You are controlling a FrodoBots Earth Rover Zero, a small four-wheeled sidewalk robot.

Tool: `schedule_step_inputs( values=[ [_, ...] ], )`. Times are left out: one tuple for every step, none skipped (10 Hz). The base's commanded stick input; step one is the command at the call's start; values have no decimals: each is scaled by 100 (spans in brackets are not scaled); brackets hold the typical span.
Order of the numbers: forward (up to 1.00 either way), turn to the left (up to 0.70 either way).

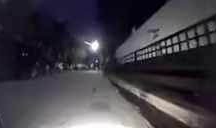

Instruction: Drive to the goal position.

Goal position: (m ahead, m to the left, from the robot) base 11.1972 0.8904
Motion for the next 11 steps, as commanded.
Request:
schedule_step_inputs(
  values=[
    [50,0],
    [50,0],
    [50,0],
    [50,0],
    [50,0],
    [50,0],
    [50,0],
    [50,0],
    [50,0],
    [50,0],
    [50,0]
  ],
)
